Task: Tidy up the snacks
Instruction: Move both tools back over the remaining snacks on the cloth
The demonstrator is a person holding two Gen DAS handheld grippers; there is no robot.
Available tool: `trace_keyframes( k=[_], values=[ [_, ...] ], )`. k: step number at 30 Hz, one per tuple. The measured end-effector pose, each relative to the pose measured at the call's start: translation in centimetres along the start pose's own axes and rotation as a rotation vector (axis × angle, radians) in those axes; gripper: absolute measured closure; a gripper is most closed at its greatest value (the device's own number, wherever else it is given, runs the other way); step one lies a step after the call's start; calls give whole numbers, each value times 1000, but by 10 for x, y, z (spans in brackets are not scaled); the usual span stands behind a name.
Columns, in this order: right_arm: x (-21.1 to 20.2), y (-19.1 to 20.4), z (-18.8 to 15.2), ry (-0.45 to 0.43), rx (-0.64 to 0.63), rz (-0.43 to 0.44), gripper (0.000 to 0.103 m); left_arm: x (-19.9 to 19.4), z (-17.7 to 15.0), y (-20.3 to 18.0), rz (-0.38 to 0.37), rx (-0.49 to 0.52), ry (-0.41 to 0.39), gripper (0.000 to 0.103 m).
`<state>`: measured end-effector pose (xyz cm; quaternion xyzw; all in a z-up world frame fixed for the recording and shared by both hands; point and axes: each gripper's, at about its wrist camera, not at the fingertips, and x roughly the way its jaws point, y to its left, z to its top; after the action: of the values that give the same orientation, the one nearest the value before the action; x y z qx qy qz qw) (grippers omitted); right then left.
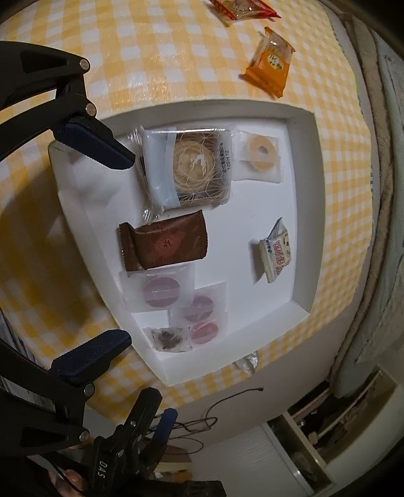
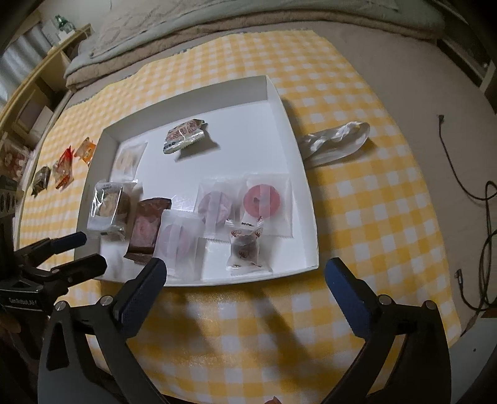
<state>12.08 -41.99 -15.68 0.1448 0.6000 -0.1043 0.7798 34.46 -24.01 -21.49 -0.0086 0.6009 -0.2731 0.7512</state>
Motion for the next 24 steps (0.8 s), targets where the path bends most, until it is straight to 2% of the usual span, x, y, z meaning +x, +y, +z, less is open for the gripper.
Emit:
trace_keyframes(
  k=[12, 19, 24],
  values=[
    [-18, 15, -3, -64, -24, -16, 0, -47, -7, 20, 33, -3, -70, 0],
    [-26, 38, 8, -109, -53, -15, 0, -84, -10, 49, 69, -16, -126, 0],
    [-21, 59, 23, -125, -53, 10, 0, -108, -15, 84, 77, -71, -144, 0]
  ],
)
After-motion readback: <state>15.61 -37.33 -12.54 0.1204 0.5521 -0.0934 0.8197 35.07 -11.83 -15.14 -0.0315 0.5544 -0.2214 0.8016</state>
